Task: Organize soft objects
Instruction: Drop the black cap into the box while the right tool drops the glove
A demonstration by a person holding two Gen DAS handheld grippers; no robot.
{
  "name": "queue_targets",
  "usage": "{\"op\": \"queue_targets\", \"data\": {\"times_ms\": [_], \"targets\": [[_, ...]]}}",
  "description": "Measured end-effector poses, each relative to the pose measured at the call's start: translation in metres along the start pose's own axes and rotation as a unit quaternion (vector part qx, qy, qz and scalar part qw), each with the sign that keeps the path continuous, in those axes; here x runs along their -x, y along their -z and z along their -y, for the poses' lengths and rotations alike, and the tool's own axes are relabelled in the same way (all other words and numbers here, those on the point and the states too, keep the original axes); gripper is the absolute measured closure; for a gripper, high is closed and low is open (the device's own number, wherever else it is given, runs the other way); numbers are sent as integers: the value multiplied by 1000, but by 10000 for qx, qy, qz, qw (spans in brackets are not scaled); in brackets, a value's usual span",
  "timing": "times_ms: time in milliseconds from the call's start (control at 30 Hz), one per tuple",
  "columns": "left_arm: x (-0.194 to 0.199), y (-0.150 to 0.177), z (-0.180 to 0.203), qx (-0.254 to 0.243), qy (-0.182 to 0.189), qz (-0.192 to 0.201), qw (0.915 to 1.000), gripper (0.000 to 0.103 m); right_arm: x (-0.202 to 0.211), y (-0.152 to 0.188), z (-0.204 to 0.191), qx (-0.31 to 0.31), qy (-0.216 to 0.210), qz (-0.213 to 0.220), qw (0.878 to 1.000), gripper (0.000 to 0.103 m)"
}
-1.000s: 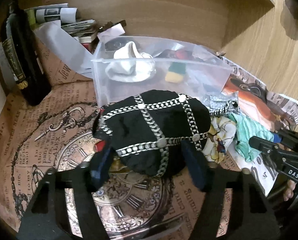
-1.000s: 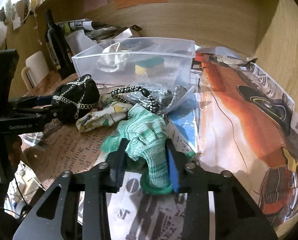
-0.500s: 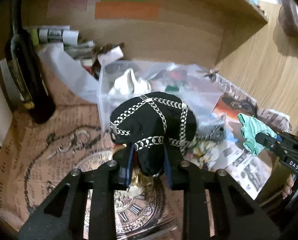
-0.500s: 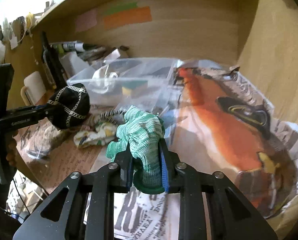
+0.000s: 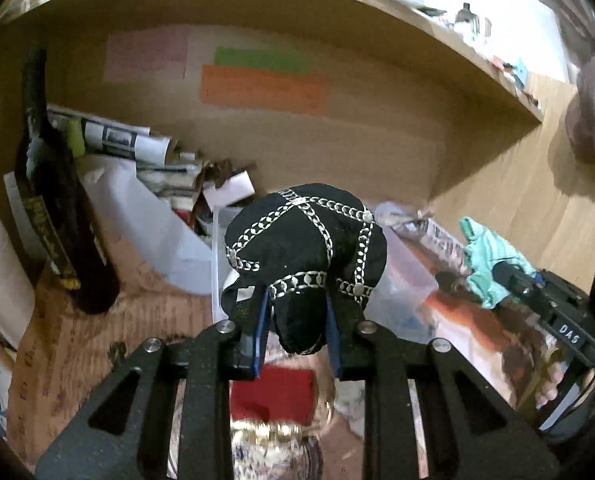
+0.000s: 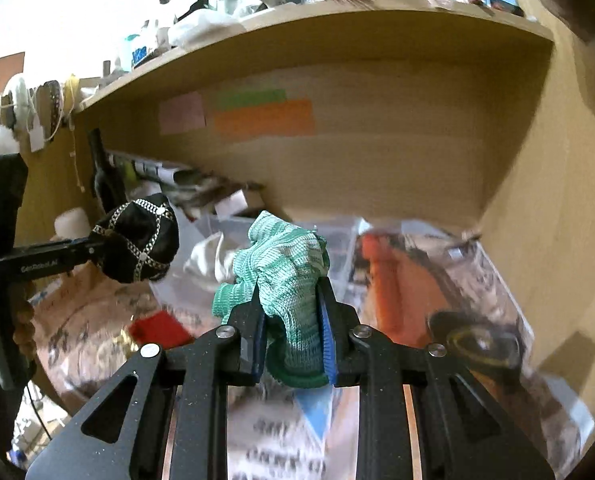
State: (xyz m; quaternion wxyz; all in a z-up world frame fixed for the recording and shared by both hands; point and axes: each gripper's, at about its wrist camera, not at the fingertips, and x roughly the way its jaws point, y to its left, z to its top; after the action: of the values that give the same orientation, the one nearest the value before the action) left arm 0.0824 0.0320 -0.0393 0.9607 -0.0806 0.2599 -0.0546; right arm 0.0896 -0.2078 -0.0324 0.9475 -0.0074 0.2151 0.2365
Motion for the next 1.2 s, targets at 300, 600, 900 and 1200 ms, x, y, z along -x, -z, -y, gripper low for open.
{"op": "queue_targets", "data": {"times_ms": [300, 600, 900, 1200], "targets": [[-38, -32, -12, 108, -24, -58, 9999, 79, -53, -27, -2, 73, -156, -133, 9998, 83], [-107, -21, -24, 153, -163, -803, 9965, 79, -114, -32, -9, 333, -191, -827, 9958, 83], [-132, -3, -14, -165, -223, -1127, 9932, 73, -153, -9, -12, 541, -232, -1659, 9844, 80], [-102, -2, -9, -258, -195, -919, 9952, 44, -142, -14, -13, 578, -127, -1506, 9868, 53]]}}
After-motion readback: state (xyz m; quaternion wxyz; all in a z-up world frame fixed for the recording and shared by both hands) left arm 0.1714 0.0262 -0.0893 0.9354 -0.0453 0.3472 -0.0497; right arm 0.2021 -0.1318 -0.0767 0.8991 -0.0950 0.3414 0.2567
